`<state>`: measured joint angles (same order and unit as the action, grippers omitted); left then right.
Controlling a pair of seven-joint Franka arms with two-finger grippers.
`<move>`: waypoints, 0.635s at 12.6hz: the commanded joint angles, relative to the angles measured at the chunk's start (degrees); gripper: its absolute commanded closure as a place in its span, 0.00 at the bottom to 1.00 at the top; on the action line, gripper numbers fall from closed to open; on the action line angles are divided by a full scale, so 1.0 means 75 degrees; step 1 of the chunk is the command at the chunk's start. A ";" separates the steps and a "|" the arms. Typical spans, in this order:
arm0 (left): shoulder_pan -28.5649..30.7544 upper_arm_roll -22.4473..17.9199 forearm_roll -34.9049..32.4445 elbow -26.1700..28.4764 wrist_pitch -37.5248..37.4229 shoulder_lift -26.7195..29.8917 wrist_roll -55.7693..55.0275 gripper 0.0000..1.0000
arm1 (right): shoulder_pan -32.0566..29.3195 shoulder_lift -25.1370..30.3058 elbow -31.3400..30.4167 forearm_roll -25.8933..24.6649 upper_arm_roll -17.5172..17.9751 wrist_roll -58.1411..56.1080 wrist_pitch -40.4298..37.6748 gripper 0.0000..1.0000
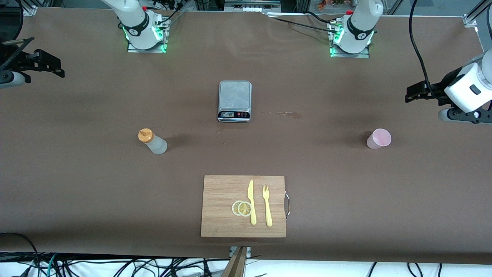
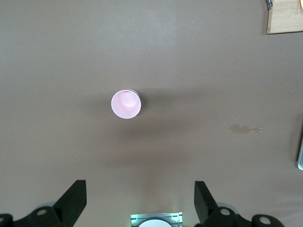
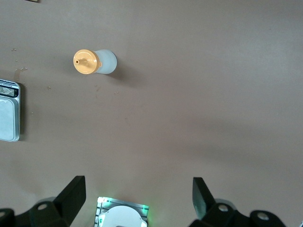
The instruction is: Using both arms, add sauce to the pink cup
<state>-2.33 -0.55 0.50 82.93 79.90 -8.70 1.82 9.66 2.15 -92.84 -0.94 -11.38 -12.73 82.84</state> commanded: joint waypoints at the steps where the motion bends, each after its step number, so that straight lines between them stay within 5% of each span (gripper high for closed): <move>1: -0.0041 -0.0021 -0.0066 -0.0264 -0.0200 -0.0117 0.0003 0.00 | -0.0069 -0.0040 0.0156 0.0009 0.0017 -0.0131 -0.0147 0.00; 8: -0.0029 -0.0021 -0.0066 -0.0264 -0.0188 -0.0129 0.0015 0.00 | -0.0080 -0.0040 0.0121 0.0009 0.0017 -0.0119 -0.0230 0.00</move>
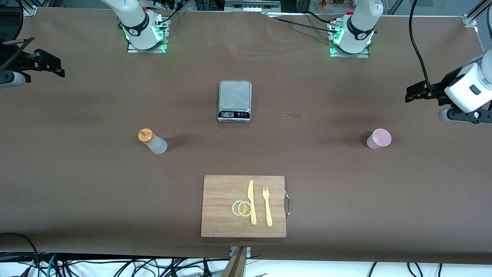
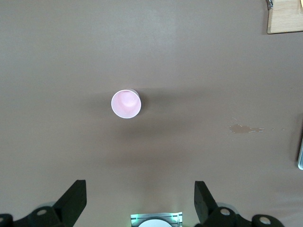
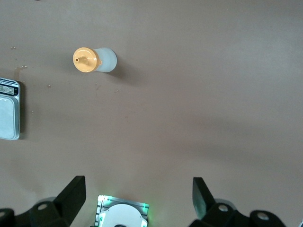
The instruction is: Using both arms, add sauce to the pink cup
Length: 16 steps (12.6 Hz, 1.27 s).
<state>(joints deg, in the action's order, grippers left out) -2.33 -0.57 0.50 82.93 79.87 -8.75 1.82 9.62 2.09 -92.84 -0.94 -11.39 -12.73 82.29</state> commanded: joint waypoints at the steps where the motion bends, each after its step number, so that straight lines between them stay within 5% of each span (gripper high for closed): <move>1: -0.0018 -0.0018 -0.0066 -0.0264 -0.0184 -0.0123 0.0015 0.00 | -0.0064 -0.0021 0.0121 0.0009 0.0019 -0.0119 -0.0155 0.00; 9: 0.0392 -0.0124 -0.0137 0.0356 0.0563 -0.0567 0.0073 0.00 | -0.0064 -0.0032 0.0133 0.0009 0.0019 -0.0107 -0.0155 0.00; 16: 0.0486 -0.0486 -0.0183 0.2861 0.3456 -0.0709 0.1314 0.00 | -0.0064 -0.0032 0.0133 0.0009 0.0019 -0.0107 -0.0155 0.00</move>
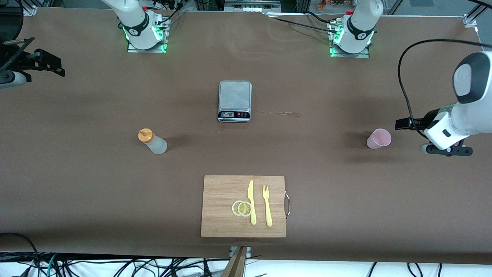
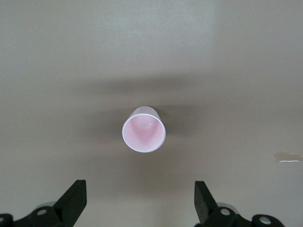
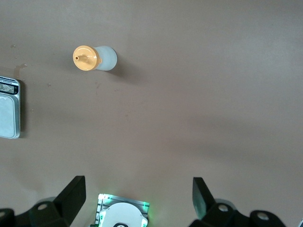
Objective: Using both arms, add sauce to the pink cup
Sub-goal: 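Move the left gripper down around the pink cup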
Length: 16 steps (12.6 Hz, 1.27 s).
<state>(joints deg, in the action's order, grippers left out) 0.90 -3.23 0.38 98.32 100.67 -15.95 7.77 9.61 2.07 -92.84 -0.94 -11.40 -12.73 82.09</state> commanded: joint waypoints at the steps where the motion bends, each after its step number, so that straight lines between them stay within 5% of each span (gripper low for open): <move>1: 0.0090 -0.0201 -0.0168 0.1195 0.1116 0.0275 0.0639 0.00 | -0.0063 -0.0030 0.0132 0.0009 0.0019 -0.0107 -0.0129 0.00; 7: 0.0126 -0.0448 -0.0145 0.2721 0.3122 0.0299 0.0652 0.05 | -0.0063 -0.0030 0.0132 0.0009 0.0019 -0.0107 -0.0129 0.00; 16: 0.0126 -0.0436 -0.0075 0.2816 0.4273 -0.0451 0.0628 0.09 | -0.0063 -0.0030 0.0132 0.0009 0.0019 -0.0107 -0.0129 0.00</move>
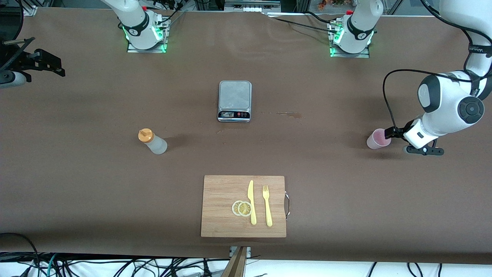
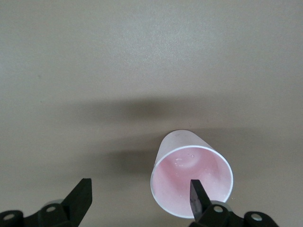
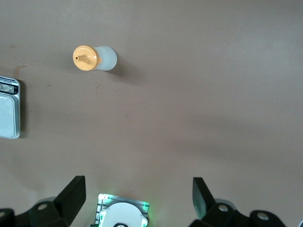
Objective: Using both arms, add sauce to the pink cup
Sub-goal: 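Move the left gripper down around the pink cup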
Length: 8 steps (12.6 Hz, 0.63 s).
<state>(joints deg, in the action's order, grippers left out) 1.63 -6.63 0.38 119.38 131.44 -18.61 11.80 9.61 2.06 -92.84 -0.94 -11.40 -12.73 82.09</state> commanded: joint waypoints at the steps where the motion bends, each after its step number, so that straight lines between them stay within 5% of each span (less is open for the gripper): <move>1: 0.0029 0.0017 -0.0062 0.0020 0.0240 -0.0131 0.0090 0.10 | -0.0063 -0.0029 0.0121 0.0009 0.0020 -0.0107 -0.0128 0.00; 8: -0.0030 0.0017 -0.0062 0.0184 0.0369 -0.0167 0.0125 0.30 | -0.0063 -0.0029 0.0121 0.0009 0.0020 -0.0119 -0.0140 0.00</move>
<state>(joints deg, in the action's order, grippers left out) 1.56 -6.53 0.38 119.91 133.20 -20.20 11.81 9.61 2.06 -92.84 -0.94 -11.40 -12.73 82.04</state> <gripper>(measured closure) 0.233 0.000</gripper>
